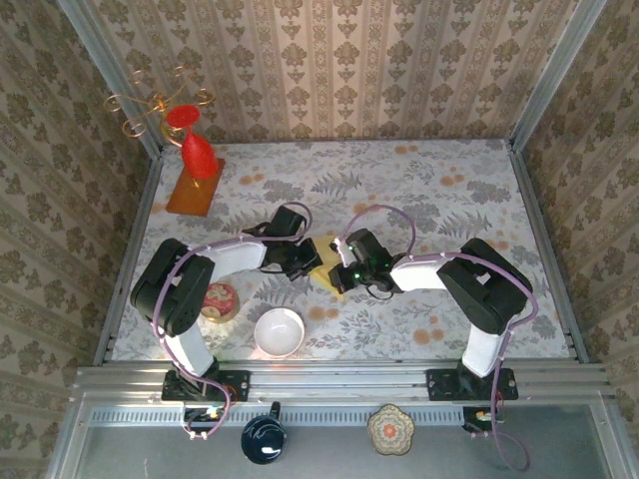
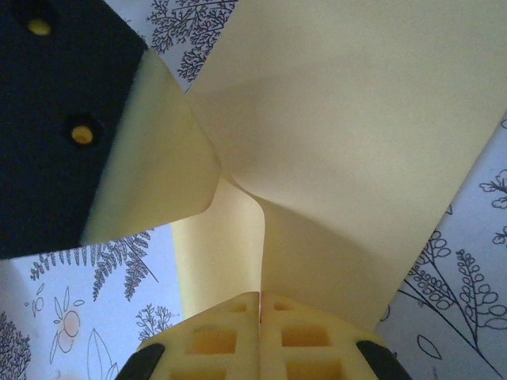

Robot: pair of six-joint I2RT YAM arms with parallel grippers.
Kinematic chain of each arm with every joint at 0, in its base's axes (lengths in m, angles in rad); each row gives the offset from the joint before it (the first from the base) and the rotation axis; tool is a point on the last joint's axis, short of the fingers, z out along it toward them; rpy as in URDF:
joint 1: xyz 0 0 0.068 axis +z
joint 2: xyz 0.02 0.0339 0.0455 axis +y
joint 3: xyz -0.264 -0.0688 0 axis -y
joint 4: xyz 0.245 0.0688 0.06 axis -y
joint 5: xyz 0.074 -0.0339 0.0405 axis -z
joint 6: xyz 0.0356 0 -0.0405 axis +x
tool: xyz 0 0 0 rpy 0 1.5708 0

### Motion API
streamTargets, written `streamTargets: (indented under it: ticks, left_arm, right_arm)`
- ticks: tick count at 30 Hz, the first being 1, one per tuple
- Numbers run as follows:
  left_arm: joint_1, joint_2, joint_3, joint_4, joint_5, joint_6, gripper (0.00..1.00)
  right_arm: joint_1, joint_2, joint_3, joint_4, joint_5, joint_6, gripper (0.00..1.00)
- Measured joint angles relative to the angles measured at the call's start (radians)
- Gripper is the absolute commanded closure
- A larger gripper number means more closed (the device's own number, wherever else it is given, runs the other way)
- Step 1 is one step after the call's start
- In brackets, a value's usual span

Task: Fold a paper plane with a square sheet of paper (pick it up from the middle)
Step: Third fold the triangle at the center of the table.

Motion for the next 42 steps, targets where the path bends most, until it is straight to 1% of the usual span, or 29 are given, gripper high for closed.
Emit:
streamTargets:
  ticks: [26, 29, 35, 38, 40, 42]
  left_arm:
    - [0.000, 0.036, -0.024, 0.014, 0.000, 0.000, 0.93]
    - [0.000, 0.036, -0.024, 0.014, -0.001, 0.000, 0.93]
    - [0.001, 0.040, -0.024, 0.015, 0.000, 0.000, 0.94]
    - [0.001, 0.043, -0.024, 0.017, 0.001, 0.000, 0.95]
    - [0.001, 0.043, -0.024, 0.018, 0.002, 0.000, 0.95]
    - [0.001, 0.044, -0.024, 0.018, 0.004, 0.000, 0.95]
  right_arm:
    - [-0.002, 0.005, 0.005, 0.000, 0.000, 0.000, 1.00]
    - [-0.002, 0.005, 0.005, -0.001, 0.000, 0.004, 0.95]
    - [-0.005, -0.006, 0.011, -0.029, 0.001, 0.048, 0.73]
    - [-0.024, -0.025, 0.032, -0.087, 0.002, 0.087, 0.69]
    - [-0.051, -0.041, 0.038, -0.109, -0.008, 0.121, 0.66]
    - [-0.087, -0.065, 0.038, -0.130, -0.025, 0.161, 0.65]
